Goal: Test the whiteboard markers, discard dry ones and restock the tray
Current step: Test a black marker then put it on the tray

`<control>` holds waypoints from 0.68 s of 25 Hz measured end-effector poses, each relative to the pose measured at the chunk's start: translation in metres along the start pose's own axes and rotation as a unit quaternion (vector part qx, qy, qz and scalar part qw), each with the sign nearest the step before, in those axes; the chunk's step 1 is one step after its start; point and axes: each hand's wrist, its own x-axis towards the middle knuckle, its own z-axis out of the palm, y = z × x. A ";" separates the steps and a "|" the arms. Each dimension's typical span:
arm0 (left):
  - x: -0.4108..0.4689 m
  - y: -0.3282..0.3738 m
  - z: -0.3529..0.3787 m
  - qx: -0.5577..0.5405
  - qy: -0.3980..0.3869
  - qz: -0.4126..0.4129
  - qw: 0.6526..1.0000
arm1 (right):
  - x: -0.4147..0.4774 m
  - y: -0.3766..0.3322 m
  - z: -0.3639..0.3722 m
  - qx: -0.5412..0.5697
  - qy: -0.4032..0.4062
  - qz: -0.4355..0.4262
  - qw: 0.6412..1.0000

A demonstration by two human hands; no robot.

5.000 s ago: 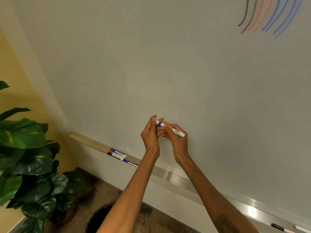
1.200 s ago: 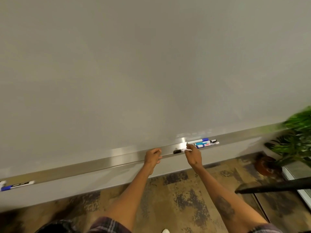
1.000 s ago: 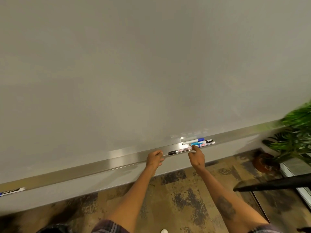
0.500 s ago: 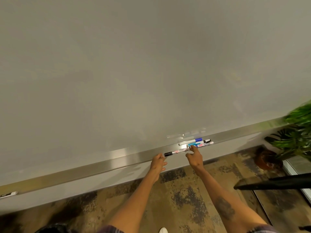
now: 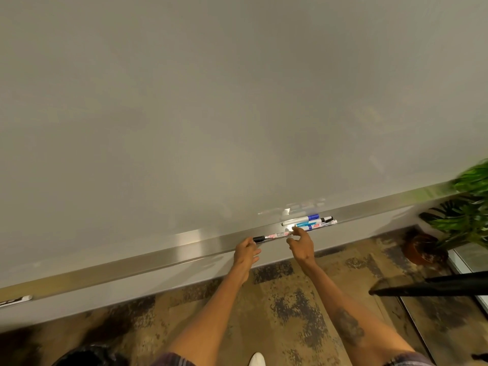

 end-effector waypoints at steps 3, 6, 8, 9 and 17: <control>-0.002 0.003 -0.013 -0.037 0.049 0.032 0.998 | -0.011 -0.009 0.005 0.034 0.011 -0.019 0.999; -0.007 0.008 -0.027 -0.079 0.104 0.061 0.990 | -0.027 -0.019 0.014 0.074 0.004 -0.049 0.996; -0.014 0.014 -0.038 -0.117 0.126 0.086 0.981 | -0.040 -0.026 0.021 0.094 -0.015 -0.059 0.994; -0.018 0.018 -0.044 -0.130 0.132 0.100 0.978 | -0.046 -0.028 0.024 0.096 -0.028 -0.062 0.993; -0.056 0.040 -0.119 -0.110 0.126 0.204 0.965 | -0.107 -0.081 0.083 -0.104 -0.207 -0.200 0.952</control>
